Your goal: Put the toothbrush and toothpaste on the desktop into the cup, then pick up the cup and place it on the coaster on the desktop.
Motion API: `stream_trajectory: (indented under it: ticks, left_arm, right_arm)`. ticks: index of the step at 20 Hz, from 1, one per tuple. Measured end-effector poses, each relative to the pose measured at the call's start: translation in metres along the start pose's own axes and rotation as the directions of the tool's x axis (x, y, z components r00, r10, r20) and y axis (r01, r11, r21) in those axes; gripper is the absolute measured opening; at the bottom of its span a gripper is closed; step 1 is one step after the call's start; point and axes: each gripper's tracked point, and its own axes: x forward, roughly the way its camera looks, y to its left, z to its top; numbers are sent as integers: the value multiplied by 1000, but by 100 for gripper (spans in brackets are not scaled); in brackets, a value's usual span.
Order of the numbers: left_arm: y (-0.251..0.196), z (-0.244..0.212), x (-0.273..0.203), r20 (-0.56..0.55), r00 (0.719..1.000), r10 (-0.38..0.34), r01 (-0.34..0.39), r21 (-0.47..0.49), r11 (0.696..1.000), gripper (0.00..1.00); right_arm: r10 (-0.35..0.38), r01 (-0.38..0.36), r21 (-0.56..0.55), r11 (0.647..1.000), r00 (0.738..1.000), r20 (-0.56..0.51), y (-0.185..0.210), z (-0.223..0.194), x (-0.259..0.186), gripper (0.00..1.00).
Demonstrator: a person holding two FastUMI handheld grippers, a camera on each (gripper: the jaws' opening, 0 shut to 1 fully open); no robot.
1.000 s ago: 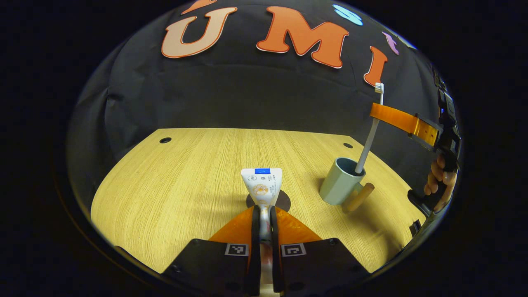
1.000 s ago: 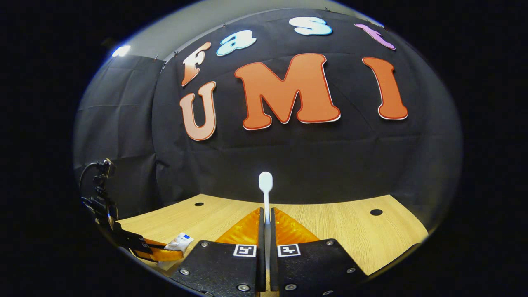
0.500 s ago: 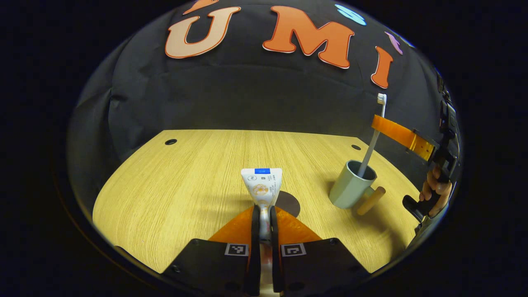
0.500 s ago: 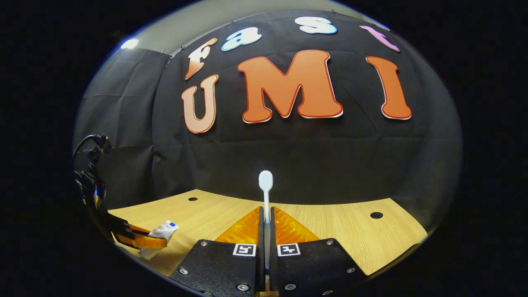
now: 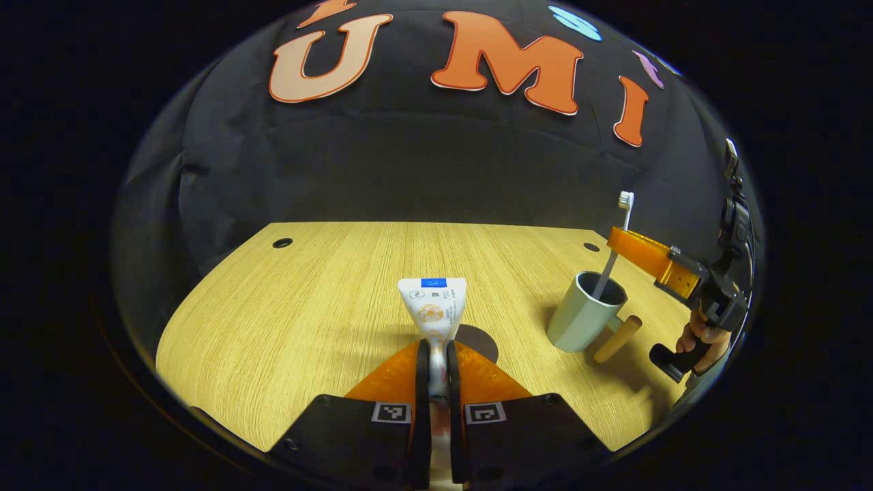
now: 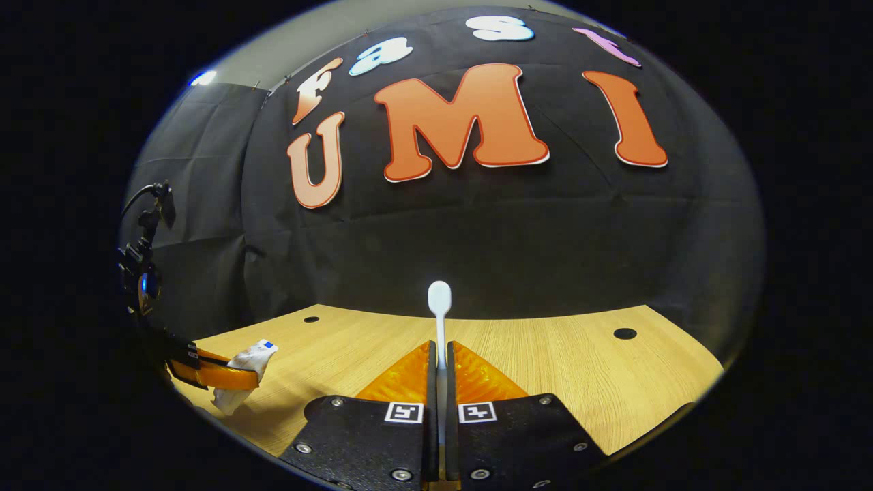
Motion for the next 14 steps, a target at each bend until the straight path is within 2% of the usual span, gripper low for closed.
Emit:
stream_trajectory:
  ticks: [4,14]
  left_arm:
    - [0,15,-10,10,1000,-3,3,4,1000,14]
    - [-27,58,-8,73,996,-48,45,36,998,16]
  right_arm:
    - [-5,5,38,999,1000,-24,-6,-15,3,5]
    - [-33,33,5,999,997,-73,-13,-32,-2,5]
